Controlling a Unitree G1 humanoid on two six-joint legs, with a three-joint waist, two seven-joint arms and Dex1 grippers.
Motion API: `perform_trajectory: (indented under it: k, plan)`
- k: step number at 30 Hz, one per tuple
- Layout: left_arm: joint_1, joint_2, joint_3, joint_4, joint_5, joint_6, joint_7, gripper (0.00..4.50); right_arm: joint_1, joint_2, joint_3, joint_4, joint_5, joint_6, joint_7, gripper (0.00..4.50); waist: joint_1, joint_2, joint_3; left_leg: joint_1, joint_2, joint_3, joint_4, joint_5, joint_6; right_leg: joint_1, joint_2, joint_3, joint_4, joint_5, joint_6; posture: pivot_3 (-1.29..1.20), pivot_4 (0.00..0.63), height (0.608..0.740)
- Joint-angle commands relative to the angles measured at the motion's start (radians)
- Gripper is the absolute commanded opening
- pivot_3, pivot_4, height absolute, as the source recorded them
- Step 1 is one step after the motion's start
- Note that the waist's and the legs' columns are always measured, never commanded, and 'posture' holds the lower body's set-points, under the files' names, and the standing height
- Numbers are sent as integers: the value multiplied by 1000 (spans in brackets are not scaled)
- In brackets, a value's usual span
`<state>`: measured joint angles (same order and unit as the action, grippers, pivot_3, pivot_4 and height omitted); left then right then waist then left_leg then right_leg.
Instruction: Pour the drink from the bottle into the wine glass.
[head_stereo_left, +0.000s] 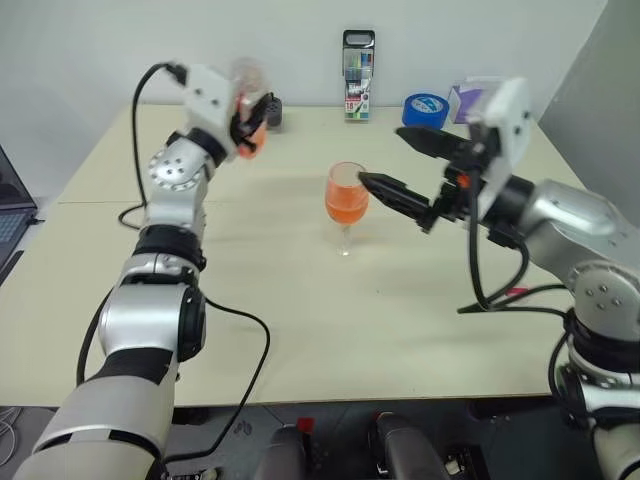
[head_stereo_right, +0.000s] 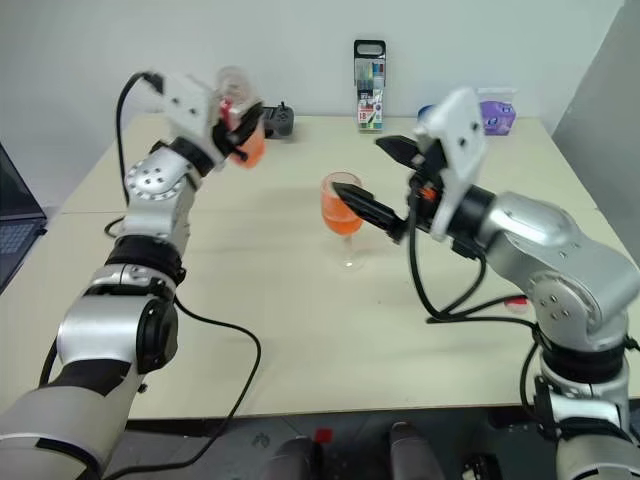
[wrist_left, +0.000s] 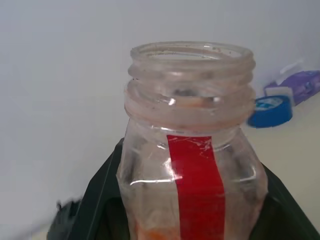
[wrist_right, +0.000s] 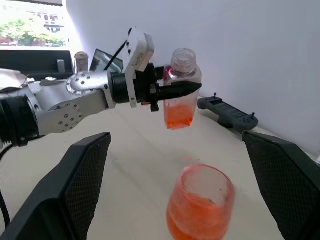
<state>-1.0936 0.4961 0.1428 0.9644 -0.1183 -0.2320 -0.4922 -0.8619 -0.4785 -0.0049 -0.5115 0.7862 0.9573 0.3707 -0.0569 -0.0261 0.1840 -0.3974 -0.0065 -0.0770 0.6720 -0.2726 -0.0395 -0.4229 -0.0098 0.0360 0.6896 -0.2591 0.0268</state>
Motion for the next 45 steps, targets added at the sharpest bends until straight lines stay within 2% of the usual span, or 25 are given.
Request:
perform_trajectory:
  k: [1,4,11,19,20,26,33,37,39,41,45]
  plan:
    - [93,21,47,-186,-59,163,11,1815,-72,106,91,20,29,36,-4,4500,0,0,0,-1,0,-1,1,0,0,0,0,0,0,0,0,0,150,740]
    - [189,16,73,-302,-89,259,34,1815,-87,158,187,84,-52,49,-23,4500,4,-1,-1,-2,0,-2,3,0,0,0,-4,0,1,0,0,0,150,740]
    - [301,13,114,-392,-108,332,84,1815,-72,192,215,144,-127,36,-7,4500,28,-2,-1,-3,-3,-3,6,0,0,0,-8,-3,1,0,0,0,150,740]
    - [371,20,115,-418,-93,322,111,4389,-53,188,212,133,-145,45,34,4500,25,-2,-1,-2,-3,-2,6,0,0,0,-8,-3,2,0,0,0,150,740]
    - [384,22,116,-434,-94,329,114,4466,-53,190,211,134,-148,44,36,4500,25,-2,-1,-2,-3,-2,6,0,0,0,-8,-2,1,0,0,0,150,740]
    - [468,31,127,-563,-113,400,118,4466,-51,198,209,134,-158,37,46,4500,25,-2,-1,-2,-3,-2,5,0,0,0,-8,-2,1,0,0,0,150,740]
    - [767,39,235,-982,-256,571,91,4466,-18,143,173,130,-174,13,86,4500,24,-2,-1,-2,-1,-2,4,0,0,0,-8,1,0,0,0,0,150,740]
    - [870,126,360,-1121,-455,714,-32,4466,11,44,107,67,-124,17,176,4500,27,-2,-1,-2,-1,-2,4,0,0,0,-9,0,-1,0,0,0,150,740]
    - [875,233,384,-1166,-562,825,-141,4466,7,-13,7,49,-32,57,225,4500,31,-2,-1,-2,-1,-4,4,0,0,1,-8,-2,-1,0,-1,0,150,740]
    - [861,328,382,-1190,-637,906,-235,4466,23,-88,-77,41,35,96,263,4500,32,-2,-1,-2,-1,-4,4,-1,0,4,-8,-5,-3,0,-1,0,150,740]
    - [797,432,323,-1164,-684,948,-368,4466,133,-224,-192,26,94,134,298,4500,33,0,-1,4,-3,-3,3,-1,1,13,-7,-10,-10,0,-1,0,150,740]
